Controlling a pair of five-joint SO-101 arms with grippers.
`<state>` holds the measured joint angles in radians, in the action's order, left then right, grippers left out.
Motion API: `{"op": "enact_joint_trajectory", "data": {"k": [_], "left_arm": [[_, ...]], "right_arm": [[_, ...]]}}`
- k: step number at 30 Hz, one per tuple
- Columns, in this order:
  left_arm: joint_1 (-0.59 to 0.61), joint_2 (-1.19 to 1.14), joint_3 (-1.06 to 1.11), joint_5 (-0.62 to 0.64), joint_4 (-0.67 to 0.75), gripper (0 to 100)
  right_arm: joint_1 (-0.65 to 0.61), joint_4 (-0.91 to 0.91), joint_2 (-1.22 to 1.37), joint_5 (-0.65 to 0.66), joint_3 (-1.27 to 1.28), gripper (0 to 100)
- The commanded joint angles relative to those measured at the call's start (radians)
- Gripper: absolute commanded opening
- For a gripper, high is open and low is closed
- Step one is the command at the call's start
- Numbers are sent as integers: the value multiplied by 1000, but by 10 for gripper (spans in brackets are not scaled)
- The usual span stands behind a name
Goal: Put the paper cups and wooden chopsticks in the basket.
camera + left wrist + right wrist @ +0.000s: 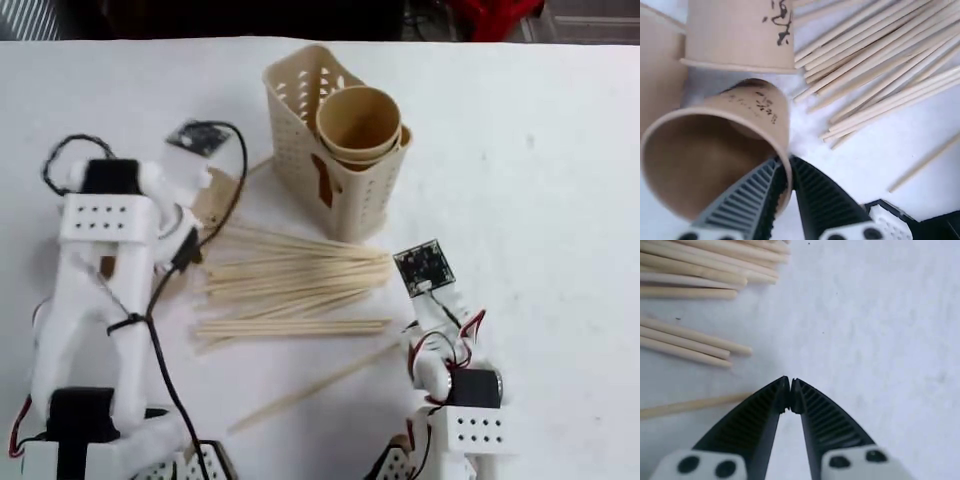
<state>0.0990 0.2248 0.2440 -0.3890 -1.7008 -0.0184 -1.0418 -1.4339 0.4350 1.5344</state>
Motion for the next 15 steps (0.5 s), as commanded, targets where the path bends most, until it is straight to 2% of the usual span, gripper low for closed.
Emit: {"op": "enact_joint_trajectory", "data": {"k": [1, 6, 15], "left_arm": [[62, 12, -186, -34, -86, 24], [113, 12, -319, -43, -87, 24], [102, 12, -669, 9, -89, 24]], "right_arm": [[5, 31, -13, 9, -5, 18], [2, 35, -13, 9, 5, 18], [5, 35, -13, 9, 5, 18]]}}
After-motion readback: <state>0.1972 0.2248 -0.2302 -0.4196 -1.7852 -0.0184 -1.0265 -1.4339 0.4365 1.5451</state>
